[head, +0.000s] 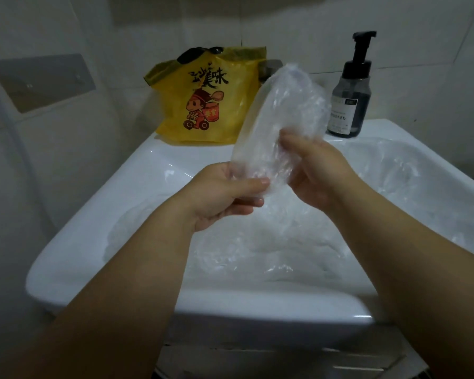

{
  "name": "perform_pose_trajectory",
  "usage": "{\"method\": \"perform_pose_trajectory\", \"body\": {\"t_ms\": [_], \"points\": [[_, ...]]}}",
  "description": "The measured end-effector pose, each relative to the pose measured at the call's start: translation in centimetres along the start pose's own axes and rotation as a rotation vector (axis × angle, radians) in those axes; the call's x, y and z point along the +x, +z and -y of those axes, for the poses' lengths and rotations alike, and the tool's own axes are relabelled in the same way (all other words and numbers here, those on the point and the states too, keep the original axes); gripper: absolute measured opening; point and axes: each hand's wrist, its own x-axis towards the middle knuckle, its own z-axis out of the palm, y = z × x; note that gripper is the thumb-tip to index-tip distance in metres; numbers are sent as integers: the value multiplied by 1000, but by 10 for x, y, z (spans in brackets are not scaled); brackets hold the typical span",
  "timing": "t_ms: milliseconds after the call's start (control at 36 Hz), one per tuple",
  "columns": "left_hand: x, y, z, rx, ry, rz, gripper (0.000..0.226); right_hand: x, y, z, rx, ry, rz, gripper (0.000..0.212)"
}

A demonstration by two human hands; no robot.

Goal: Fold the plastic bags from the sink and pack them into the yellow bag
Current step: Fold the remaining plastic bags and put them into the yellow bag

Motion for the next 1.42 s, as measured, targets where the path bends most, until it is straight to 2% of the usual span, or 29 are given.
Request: {"method": "perform_pose_trajectory", "body": {"t_ms": [83,167,194,250,333,472,694,750,833,917,972,1028,1111,1167,1250,1306,1361,1417], "points": [[1,3,0,-22,10,-20,8,-4,1,-1,23,57,155,42],[2,1,-4,-139,61,-26,11,-5,1,-8,-150,254,315,73],[2,0,-4,-149,77,-15,16,-5,2,-11,-221,312,356,76],[1,-1,-4,-105,80,15,18,-6,5,-17,-324,392,423,69],[-1,2,-1,-10,32,46,13,-9,10,-19,-321,401,491,41],[-1,0,2,88,-31,51,4,0,6,-3,-68,344,384,33],[1,-9,7,291,-145,89,3,4,-8,22,213,182,171,27],[2,-11,8,322,-152,87,6,4,-9,22,194,179,175,26],[2,-13,9,338,-134,123,23,4,-8,18,53,180,216,28],[2,-12,2,97,-20,111,33,2,-6,9,-137,239,256,32],[1,-11,-4,-67,21,72,36,-1,-3,2,-232,289,294,42],[0,-10,-5,-56,15,53,42,-3,0,-1,-253,325,349,47],[2,-10,-2,-8,-8,10,32,-5,3,-1,-272,347,399,49],[6,-12,-2,-83,-5,-46,28,-6,6,-1,-295,296,373,47],[14,-15,-2,-289,-45,-159,31,-4,10,-6,-316,122,193,53],[19,-19,-1,-449,-104,-235,32,-6,8,-10,-619,-88,140,69],[21,-24,0,-548,-151,-280,34,-8,6,-14,-948,-264,219,79],[22,-27,1,-591,-173,-285,36,-8,3,-17,-1108,-324,302,85]]}}
